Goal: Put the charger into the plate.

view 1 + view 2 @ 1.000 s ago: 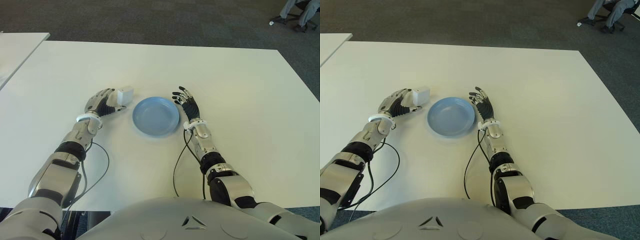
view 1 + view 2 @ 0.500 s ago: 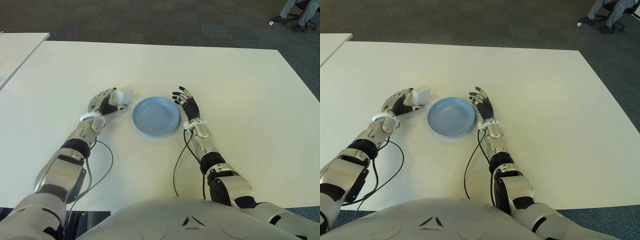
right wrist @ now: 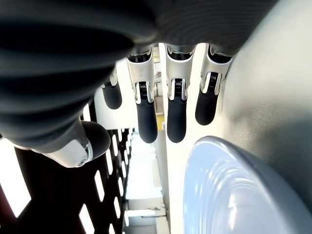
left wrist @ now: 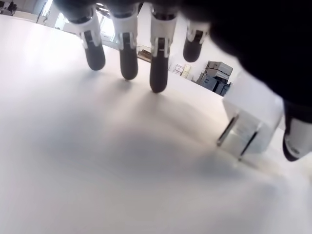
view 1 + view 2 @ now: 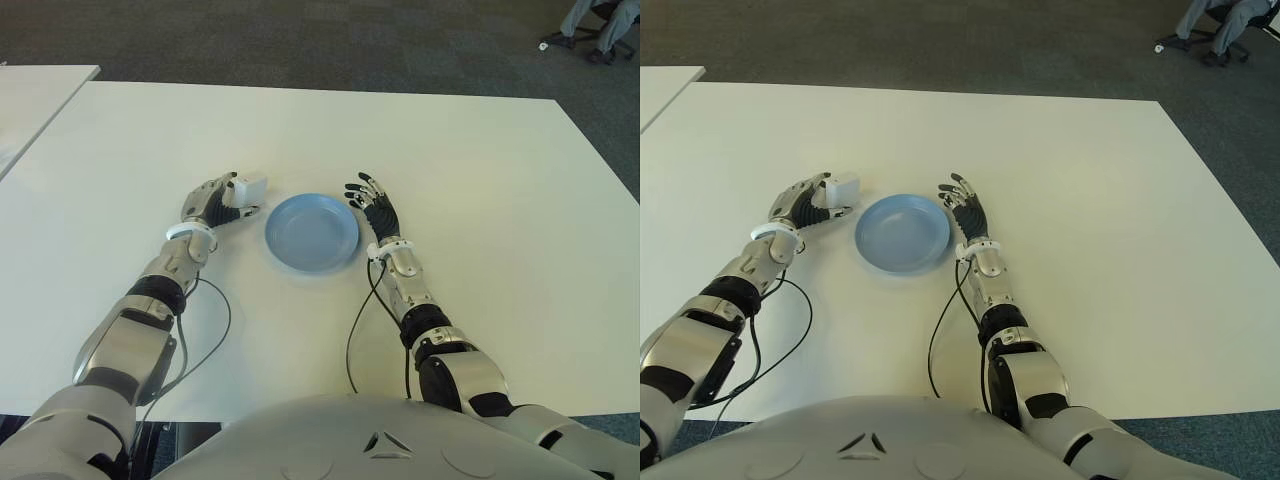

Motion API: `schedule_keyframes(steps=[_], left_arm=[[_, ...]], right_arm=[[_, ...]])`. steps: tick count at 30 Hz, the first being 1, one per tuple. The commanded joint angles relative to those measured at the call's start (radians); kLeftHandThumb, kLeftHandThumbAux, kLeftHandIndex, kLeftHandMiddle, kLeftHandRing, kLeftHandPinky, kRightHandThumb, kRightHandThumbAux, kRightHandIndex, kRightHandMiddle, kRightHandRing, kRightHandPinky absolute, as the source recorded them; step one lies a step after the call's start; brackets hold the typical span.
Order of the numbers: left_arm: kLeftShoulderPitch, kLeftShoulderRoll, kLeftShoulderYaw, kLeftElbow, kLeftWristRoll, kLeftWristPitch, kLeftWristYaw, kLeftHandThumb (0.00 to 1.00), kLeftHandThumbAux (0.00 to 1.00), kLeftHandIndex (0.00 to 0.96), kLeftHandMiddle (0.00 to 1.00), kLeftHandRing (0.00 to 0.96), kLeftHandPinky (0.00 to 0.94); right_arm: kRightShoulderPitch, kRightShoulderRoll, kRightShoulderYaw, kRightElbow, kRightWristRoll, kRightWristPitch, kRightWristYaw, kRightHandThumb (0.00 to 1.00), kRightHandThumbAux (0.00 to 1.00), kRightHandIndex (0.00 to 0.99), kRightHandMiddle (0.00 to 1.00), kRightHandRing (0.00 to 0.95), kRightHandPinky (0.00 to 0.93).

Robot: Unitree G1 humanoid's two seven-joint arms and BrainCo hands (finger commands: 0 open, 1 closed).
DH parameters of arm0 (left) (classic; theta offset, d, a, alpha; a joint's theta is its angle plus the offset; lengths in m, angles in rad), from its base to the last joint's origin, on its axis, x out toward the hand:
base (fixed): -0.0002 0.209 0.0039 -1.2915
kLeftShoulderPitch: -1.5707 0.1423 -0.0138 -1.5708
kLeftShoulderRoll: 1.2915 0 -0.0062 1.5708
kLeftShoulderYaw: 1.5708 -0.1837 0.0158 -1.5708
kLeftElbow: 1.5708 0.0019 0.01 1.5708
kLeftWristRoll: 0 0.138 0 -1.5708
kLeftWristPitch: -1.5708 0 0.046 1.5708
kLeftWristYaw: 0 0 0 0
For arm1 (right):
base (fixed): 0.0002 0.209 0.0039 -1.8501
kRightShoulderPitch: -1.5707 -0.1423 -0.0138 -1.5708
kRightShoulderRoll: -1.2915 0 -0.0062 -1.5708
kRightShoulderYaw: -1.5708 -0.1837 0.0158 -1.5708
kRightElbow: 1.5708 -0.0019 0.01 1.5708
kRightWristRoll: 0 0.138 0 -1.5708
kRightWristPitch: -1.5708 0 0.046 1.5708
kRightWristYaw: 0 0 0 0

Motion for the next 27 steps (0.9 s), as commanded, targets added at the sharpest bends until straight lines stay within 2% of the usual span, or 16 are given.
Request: schedule_keyframes(steps=[1,8,21,23,27], left_arm=[[0.032,-0.022,0.007,-0.059,-0.016,0.059,-0.007,0.431,0.483,0.228,0.329,0.329,0.358],[0.055,-0.033,0.013,-0.131,-0.023,0.112,0.001,0.452,0.483,0.284,0.396,0.392,0.410],[0.104,-0.034,0.018,-0.236,-0.020,0.093,0.028,0.544,0.521,0.340,0.510,0.511,0.512],[0.111,-0.032,0.015,-0.247,-0.012,0.084,0.046,0.641,0.622,0.391,0.557,0.558,0.554],[0.116,-0.029,0.006,-0.255,0.014,0.084,0.094,0.702,0.671,0.426,0.657,0.662,0.654]], right_arm=[[0.031,0.002,-0.004,0.025,0.002,0.042,0.001,0.000,0.538,0.111,0.292,0.271,0.245],[0.029,0.002,-0.004,0.028,0.001,0.042,0.001,0.000,0.538,0.112,0.293,0.270,0.239],[0.029,0.003,-0.003,0.028,0.000,0.046,-0.001,0.000,0.544,0.114,0.295,0.269,0.239],[0.029,0.003,-0.003,0.028,0.000,0.047,-0.002,0.000,0.547,0.115,0.296,0.270,0.240],[0.027,0.004,-0.003,0.030,-0.001,0.048,-0.004,0.000,0.548,0.114,0.294,0.270,0.238]])
